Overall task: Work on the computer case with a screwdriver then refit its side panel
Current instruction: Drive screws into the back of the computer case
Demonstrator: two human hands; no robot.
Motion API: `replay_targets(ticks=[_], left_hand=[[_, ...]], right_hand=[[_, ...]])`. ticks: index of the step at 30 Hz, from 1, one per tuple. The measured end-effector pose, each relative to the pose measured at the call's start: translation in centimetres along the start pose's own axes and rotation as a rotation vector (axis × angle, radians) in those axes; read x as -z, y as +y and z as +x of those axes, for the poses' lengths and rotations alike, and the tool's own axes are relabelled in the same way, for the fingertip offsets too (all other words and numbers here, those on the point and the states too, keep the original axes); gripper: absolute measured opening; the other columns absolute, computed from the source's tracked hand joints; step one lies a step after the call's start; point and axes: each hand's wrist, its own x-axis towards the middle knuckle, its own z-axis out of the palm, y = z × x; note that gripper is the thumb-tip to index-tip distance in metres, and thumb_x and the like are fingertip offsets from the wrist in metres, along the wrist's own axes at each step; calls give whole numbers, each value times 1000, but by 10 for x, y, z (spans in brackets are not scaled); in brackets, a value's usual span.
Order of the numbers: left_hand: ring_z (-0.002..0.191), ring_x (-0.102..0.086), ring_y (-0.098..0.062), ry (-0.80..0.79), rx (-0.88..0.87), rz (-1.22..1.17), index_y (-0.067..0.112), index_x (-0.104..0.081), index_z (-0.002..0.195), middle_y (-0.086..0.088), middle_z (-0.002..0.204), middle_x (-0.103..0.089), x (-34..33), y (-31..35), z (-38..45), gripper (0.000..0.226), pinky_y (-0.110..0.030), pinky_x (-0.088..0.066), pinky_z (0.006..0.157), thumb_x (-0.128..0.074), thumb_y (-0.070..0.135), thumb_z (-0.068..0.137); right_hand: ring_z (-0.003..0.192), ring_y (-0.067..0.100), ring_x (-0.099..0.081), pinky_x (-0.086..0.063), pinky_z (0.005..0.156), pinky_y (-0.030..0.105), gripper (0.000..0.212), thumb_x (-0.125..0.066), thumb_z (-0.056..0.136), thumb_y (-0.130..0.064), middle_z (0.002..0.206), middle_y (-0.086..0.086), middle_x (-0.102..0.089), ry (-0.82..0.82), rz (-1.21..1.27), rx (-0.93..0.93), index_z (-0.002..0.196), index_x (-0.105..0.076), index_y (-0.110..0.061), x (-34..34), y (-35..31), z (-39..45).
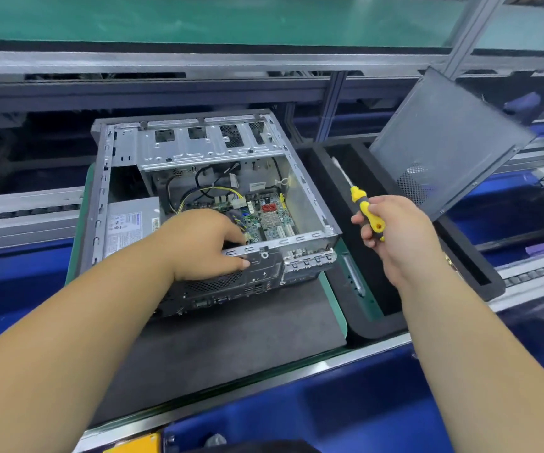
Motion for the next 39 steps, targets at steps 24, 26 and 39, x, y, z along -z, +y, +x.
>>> replay_targets(ticks=[24, 26, 39], left_hand=[[94, -57, -23, 230, 195, 48, 22, -71, 90, 4, 93, -64, -14, 170, 154, 22, -41, -43, 89, -56, 37, 92], [103, -55, -20, 118, 151, 89, 25, -72, 96, 6, 103, -64, -19, 173, 166, 23, -40, -40, 94, -55, 39, 92], [97, -58, -20, -157, 231, 115, 30, -69, 99, 7, 101, -61, -47, 166, 208, 25, -42, -48, 87, -51, 46, 91]], right_hand=[[71, 18, -62, -54, 72, 39, 18, -60, 86, -40, 80, 1, -72, -439, -580, 77, 80, -69, -25, 127, 65, 134], [63, 21, -52, -48, 64, 36, 27, -58, 88, -37, 85, 16, -71, -489, -672, 88, 87, -68, -12, 127, 73, 139], [55, 17, -49, -32, 51, 29, 34, -63, 83, -39, 55, -3, -50, -779, -1066, 136, 66, -46, -16, 120, 113, 149]])
